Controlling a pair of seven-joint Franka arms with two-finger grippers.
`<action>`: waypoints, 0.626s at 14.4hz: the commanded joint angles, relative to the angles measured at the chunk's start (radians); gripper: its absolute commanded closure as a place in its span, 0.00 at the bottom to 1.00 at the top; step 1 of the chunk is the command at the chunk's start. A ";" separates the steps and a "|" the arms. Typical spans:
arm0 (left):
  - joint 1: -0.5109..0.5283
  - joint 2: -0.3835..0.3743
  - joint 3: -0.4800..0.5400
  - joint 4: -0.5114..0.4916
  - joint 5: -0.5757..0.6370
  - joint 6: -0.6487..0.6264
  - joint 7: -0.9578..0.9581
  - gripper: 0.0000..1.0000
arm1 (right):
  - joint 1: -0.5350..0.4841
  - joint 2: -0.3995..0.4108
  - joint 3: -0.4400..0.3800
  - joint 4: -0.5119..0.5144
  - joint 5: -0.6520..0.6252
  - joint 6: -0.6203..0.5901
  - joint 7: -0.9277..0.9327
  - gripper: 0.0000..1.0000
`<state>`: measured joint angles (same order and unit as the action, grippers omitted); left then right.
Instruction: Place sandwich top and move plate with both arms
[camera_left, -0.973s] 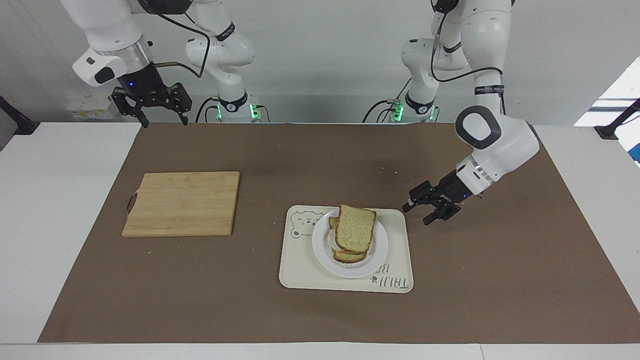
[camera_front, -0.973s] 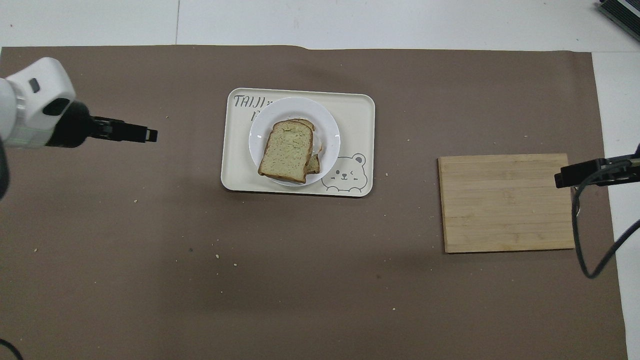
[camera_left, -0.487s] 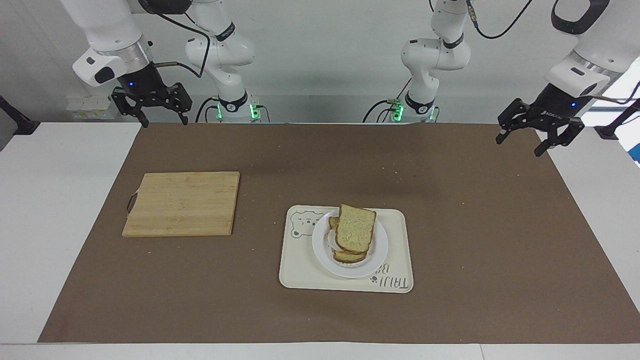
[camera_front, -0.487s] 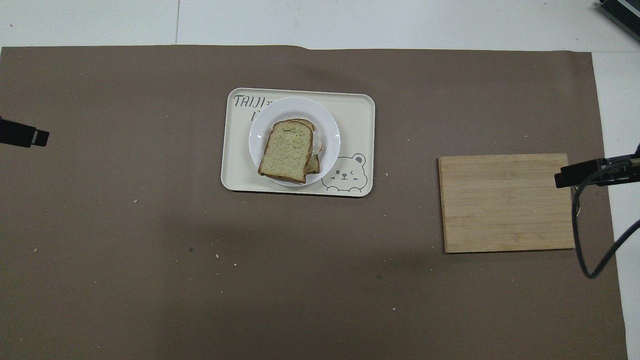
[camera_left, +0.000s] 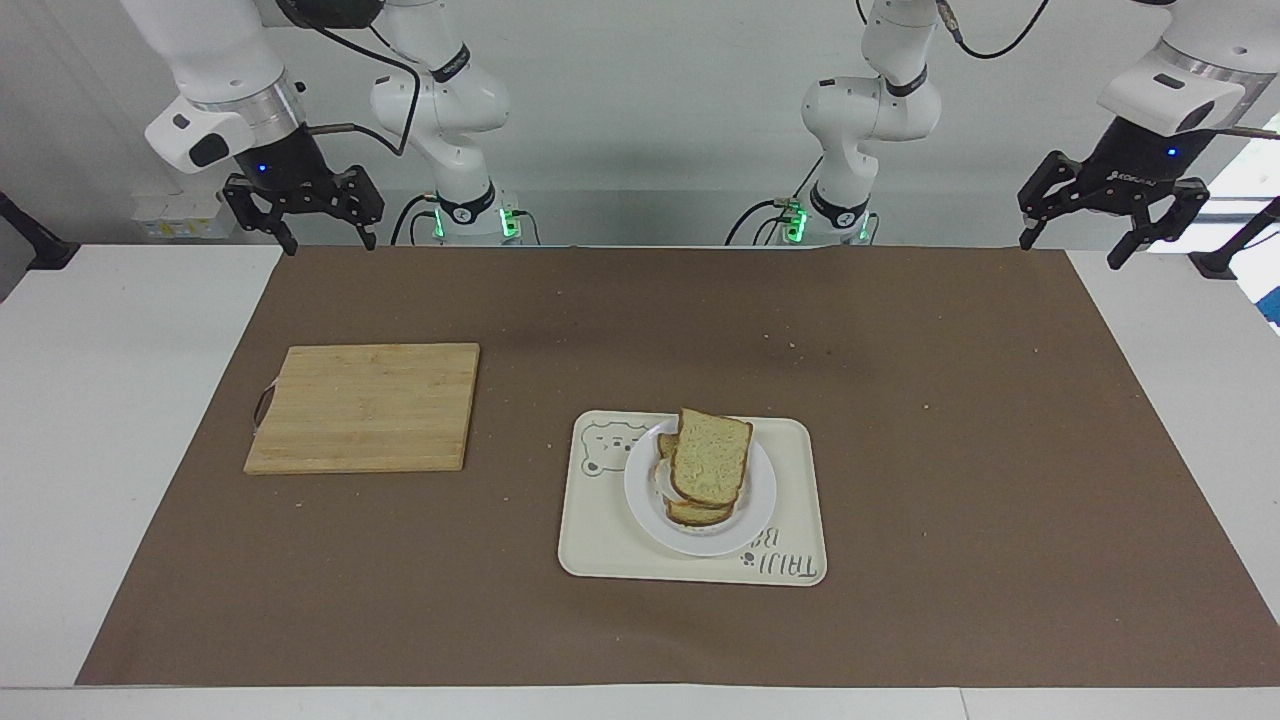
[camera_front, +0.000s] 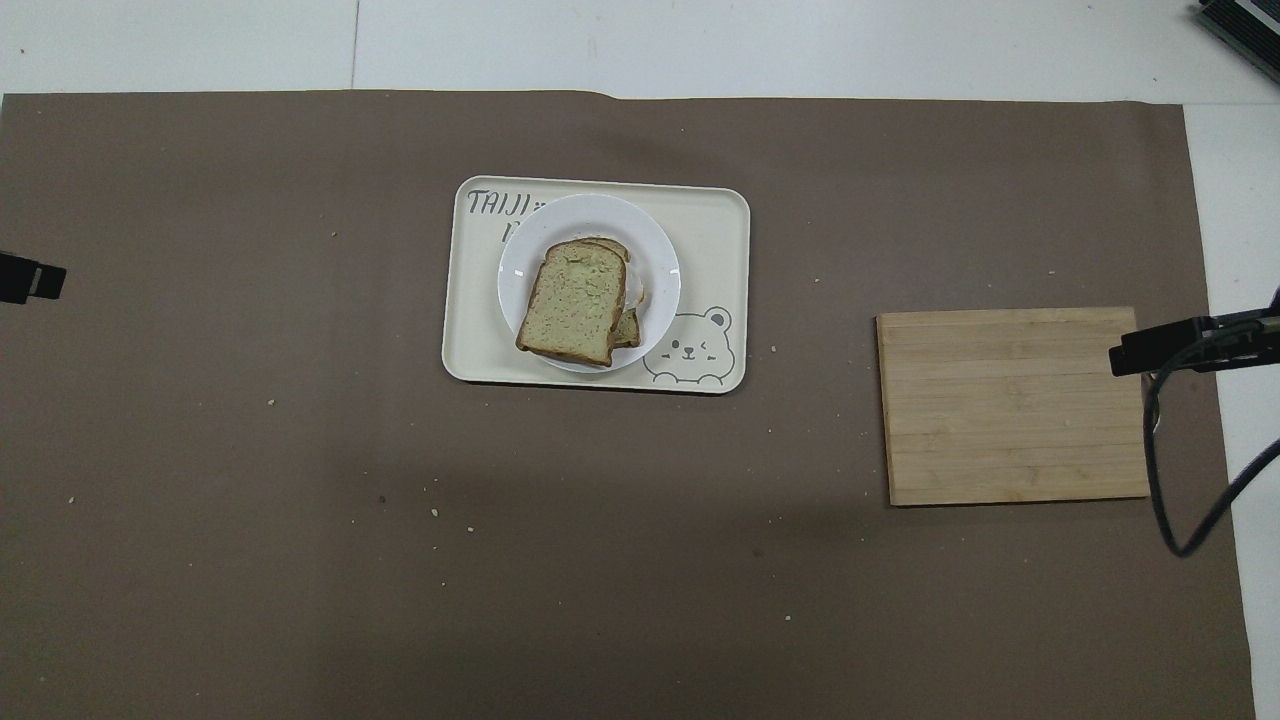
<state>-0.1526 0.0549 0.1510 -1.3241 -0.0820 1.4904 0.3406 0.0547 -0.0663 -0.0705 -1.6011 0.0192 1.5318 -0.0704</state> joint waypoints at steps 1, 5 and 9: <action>-0.027 -0.029 0.001 -0.024 0.019 -0.010 -0.018 0.00 | -0.007 -0.007 0.000 0.001 0.015 -0.004 -0.025 0.00; -0.015 -0.029 0.009 -0.024 0.025 -0.018 -0.021 0.00 | -0.012 -0.007 0.001 0.001 0.015 -0.004 -0.026 0.00; 0.057 -0.043 -0.031 -0.023 0.047 -0.076 -0.020 0.00 | -0.013 -0.007 0.001 0.000 0.015 -0.005 -0.028 0.00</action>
<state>-0.1459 0.0455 0.1569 -1.3266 -0.0608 1.4475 0.3309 0.0529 -0.0663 -0.0714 -1.6010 0.0192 1.5318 -0.0704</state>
